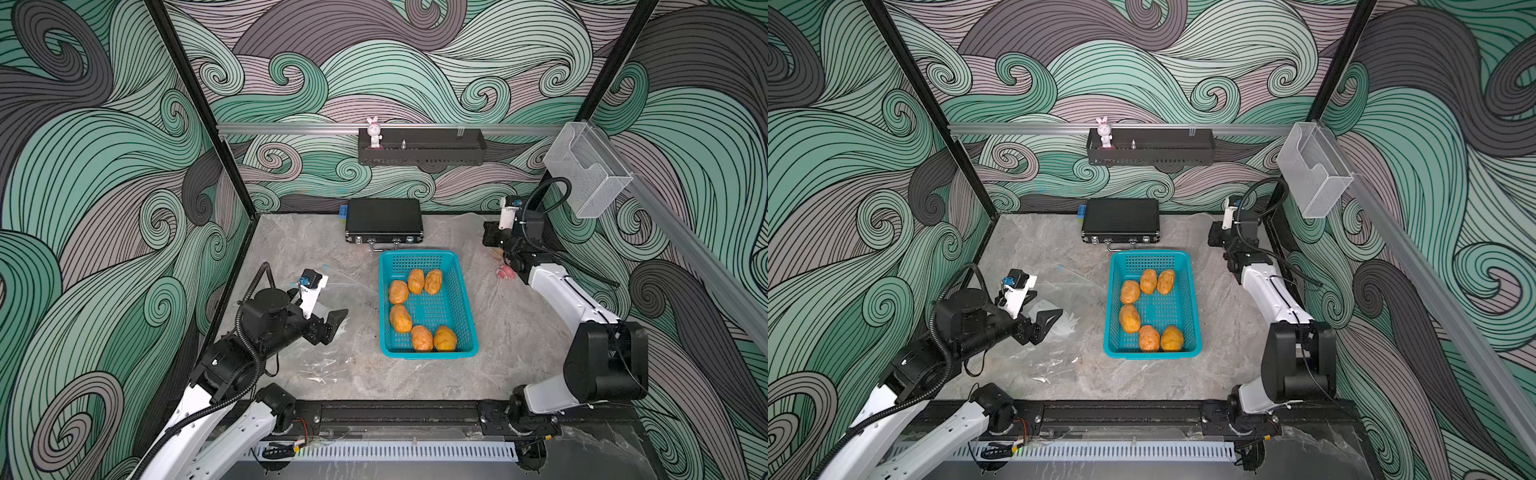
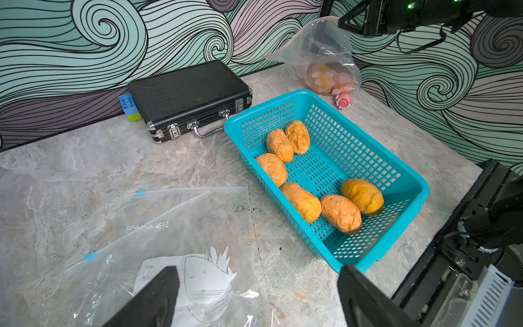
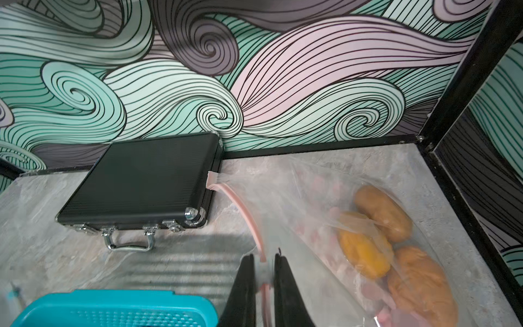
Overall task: Put the potatoes into a zipper bag and zip it
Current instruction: Place the zipper food storage bag at the center of the board.
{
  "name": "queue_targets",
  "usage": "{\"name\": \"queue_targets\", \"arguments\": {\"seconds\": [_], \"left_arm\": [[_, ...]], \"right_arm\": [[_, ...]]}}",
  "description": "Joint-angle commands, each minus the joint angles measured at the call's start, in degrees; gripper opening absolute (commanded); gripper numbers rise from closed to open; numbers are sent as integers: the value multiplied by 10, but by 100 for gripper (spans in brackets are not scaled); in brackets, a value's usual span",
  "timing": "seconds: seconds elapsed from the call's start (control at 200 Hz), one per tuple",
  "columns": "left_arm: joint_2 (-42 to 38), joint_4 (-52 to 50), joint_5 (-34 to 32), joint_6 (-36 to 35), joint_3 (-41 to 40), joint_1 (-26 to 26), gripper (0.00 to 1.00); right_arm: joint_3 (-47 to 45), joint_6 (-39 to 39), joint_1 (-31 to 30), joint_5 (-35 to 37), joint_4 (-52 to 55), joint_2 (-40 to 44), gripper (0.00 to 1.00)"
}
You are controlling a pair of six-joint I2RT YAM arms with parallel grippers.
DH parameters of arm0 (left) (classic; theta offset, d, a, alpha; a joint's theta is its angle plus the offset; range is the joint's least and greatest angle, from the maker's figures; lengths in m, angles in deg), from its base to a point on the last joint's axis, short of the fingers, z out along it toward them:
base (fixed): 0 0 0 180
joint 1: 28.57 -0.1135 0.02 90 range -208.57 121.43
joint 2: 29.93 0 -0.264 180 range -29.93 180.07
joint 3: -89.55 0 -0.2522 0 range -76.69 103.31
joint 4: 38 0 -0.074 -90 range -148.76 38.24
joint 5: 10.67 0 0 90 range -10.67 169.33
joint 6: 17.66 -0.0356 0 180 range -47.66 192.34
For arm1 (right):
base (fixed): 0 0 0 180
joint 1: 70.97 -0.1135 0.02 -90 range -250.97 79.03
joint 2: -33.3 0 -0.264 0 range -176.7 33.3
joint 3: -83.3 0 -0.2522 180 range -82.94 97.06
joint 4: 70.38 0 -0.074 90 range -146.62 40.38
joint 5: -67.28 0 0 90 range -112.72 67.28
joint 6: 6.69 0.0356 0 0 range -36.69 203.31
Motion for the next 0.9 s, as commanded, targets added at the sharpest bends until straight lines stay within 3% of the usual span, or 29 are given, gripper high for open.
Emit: {"name": "queue_targets", "arguments": {"seconds": [0.0, 0.05, 0.14, 0.405, 0.65, 0.816, 0.896], "left_arm": [[-1, 19, 14, 17, -5, -2, 88], [-2, 22, 16, 21, -9, -2, 88], [-7, 20, -26, 38, -8, -2, 86], [-19, 2, -101, 107, -3, -2, 85], [-14, -46, -181, 185, 5, -4, 85], [26, -78, -249, 247, 1, -24, 85], [58, -62, -220, 295, -20, -56, 86]], "right_arm": [[6, 29, -2, -39, -13, -21, 13], [8, 31, -2, -45, -11, -30, 14], [12, 35, -2, -50, 2, -36, 25], [18, 46, -2, -69, 17, 3, 68], [12, 52, -24, -83, 49, 99, 72], [-32, 57, -98, -87, 50, 176, 70], [-63, 53, -151, -81, 38, 202, 70]]}}
